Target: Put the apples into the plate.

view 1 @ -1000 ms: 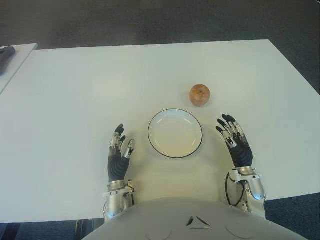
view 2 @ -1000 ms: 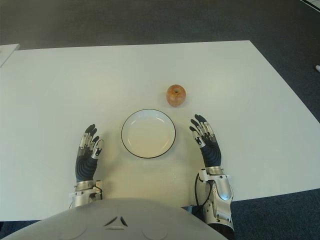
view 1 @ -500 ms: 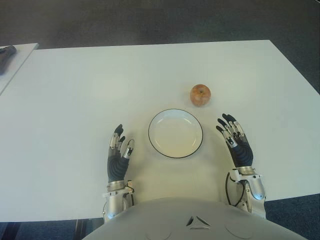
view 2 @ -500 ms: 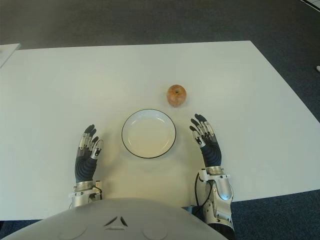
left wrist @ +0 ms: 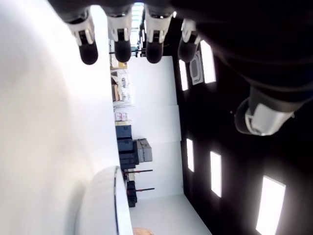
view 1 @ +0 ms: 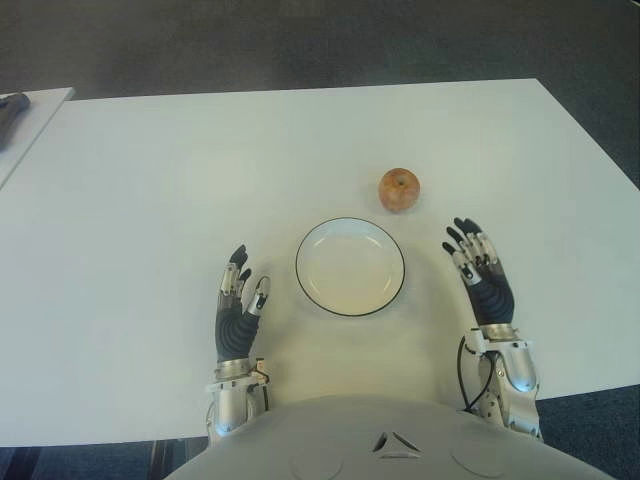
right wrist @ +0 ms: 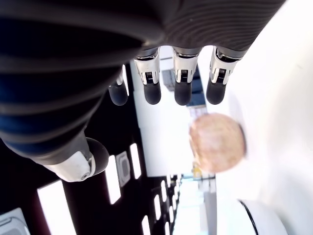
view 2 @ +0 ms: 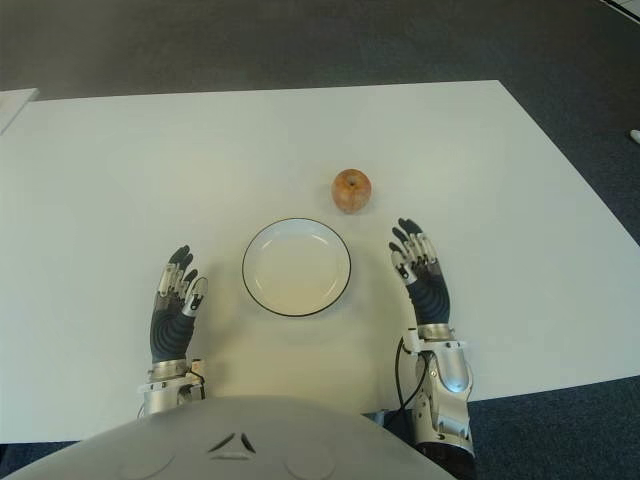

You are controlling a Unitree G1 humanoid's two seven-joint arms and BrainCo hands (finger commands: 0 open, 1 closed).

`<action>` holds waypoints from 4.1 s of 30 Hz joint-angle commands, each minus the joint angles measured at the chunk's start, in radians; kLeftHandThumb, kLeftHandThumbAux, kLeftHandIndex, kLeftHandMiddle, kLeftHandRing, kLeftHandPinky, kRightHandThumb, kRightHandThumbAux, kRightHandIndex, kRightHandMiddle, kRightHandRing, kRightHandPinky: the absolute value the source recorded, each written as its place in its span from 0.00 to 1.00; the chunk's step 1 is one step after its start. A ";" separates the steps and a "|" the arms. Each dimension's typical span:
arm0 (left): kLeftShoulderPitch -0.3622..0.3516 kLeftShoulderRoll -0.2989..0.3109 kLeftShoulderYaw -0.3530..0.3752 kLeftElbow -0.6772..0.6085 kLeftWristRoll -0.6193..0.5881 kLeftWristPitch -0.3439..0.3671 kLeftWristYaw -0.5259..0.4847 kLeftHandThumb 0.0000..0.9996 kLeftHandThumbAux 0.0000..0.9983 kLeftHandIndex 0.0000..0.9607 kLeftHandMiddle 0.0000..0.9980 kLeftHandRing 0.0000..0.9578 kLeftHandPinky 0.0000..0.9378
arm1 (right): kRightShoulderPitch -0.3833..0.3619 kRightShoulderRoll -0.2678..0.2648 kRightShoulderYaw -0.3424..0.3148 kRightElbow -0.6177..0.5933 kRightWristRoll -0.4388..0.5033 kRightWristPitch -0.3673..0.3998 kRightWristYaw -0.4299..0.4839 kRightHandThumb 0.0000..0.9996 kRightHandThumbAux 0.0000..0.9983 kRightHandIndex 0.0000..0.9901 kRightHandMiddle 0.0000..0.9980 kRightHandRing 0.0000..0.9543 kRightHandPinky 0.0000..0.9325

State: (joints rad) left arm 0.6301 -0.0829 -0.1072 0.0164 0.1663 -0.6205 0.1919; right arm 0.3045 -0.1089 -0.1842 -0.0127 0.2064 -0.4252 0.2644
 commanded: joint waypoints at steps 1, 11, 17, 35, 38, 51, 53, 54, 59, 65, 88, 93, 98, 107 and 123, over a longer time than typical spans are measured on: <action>0.005 -0.011 -0.015 -0.006 -0.017 0.037 -0.013 0.06 0.45 0.09 0.04 0.02 0.02 | -0.127 -0.044 -0.013 0.007 -0.110 -0.014 -0.065 0.43 0.59 0.05 0.05 0.06 0.13; -0.044 0.012 -0.008 0.078 0.000 -0.074 -0.005 0.04 0.44 0.09 0.04 0.02 0.03 | -0.254 -0.174 -0.018 0.042 -0.365 -0.063 -0.156 0.43 0.57 0.04 0.03 0.05 0.08; -0.043 0.023 -0.009 0.078 0.000 -0.075 -0.013 0.03 0.45 0.09 0.04 0.02 0.03 | -0.386 -0.264 0.012 0.095 -0.551 -0.056 -0.227 0.37 0.57 0.03 0.02 0.02 0.03; -0.038 0.022 -0.026 0.061 0.008 -0.081 -0.009 0.01 0.47 0.07 0.03 0.01 0.02 | -0.697 -0.371 0.234 0.374 -0.923 0.021 -0.462 0.30 0.49 0.02 0.00 0.00 0.05; -0.039 0.023 -0.026 0.062 0.010 -0.083 -0.010 0.01 0.47 0.07 0.03 0.01 0.02 | -0.729 -0.376 0.261 0.412 -0.939 0.027 -0.480 0.30 0.48 0.02 0.00 0.00 0.06; 0.009 0.003 -0.039 -0.017 0.021 -0.023 -0.004 0.02 0.46 0.08 0.03 0.02 0.03 | -0.970 -0.378 0.426 0.788 -0.992 0.008 -0.583 0.35 0.47 0.01 0.00 0.00 0.00; 0.039 -0.011 -0.050 -0.072 0.033 0.019 0.002 0.03 0.46 0.08 0.03 0.02 0.03 | -0.986 -0.376 0.442 0.812 -0.989 0.009 -0.588 0.36 0.47 0.01 0.00 0.00 0.00; 0.043 -0.014 -0.051 -0.082 0.032 0.033 0.003 0.03 0.46 0.08 0.03 0.02 0.03 | -0.995 -0.374 0.450 0.826 -0.987 0.007 -0.588 0.36 0.47 0.01 0.00 0.00 0.00; 0.052 -0.018 -0.060 -0.111 0.019 0.067 0.003 0.05 0.45 0.08 0.04 0.02 0.04 | -1.022 -0.366 0.478 0.876 -0.973 0.000 -0.598 0.36 0.47 0.01 0.00 0.00 0.02; 0.050 -0.017 -0.066 -0.126 0.011 0.080 0.008 0.07 0.45 0.09 0.04 0.03 0.05 | -1.044 -0.336 0.505 0.933 -0.960 0.014 -0.603 0.37 0.46 0.02 0.00 0.00 0.04; 0.052 -0.018 -0.071 -0.128 0.019 0.080 0.021 0.08 0.45 0.09 0.04 0.03 0.04 | -1.096 -0.267 0.579 1.171 -0.940 -0.005 -0.669 0.42 0.44 0.00 0.00 0.00 0.07; 0.054 -0.014 -0.073 -0.131 0.023 0.082 0.025 0.08 0.45 0.09 0.04 0.03 0.04 | -1.092 -0.257 0.590 1.191 -0.937 -0.003 -0.682 0.41 0.44 0.00 0.00 0.00 0.08; 0.056 -0.012 -0.075 -0.134 0.025 0.077 0.025 0.08 0.45 0.09 0.05 0.03 0.04 | -1.071 -0.241 0.599 1.214 -0.933 0.000 -0.693 0.41 0.45 0.00 0.01 0.00 0.07; 0.055 -0.012 -0.070 -0.135 0.018 0.074 0.025 0.08 0.46 0.10 0.05 0.03 0.05 | -1.057 -0.204 0.613 1.273 -0.929 0.018 -0.705 0.41 0.46 0.00 0.02 0.01 0.07; 0.055 -0.007 -0.069 -0.132 0.014 0.064 0.021 0.08 0.46 0.10 0.05 0.03 0.05 | -1.047 -0.170 0.618 1.319 -0.910 0.043 -0.707 0.40 0.48 0.00 0.04 0.03 0.09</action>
State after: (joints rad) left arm 0.6651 -0.0782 -0.1751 -0.1161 0.1827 -0.5530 0.2032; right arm -0.7629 -0.2925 0.4269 1.2872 -0.7180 -0.4009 -0.4519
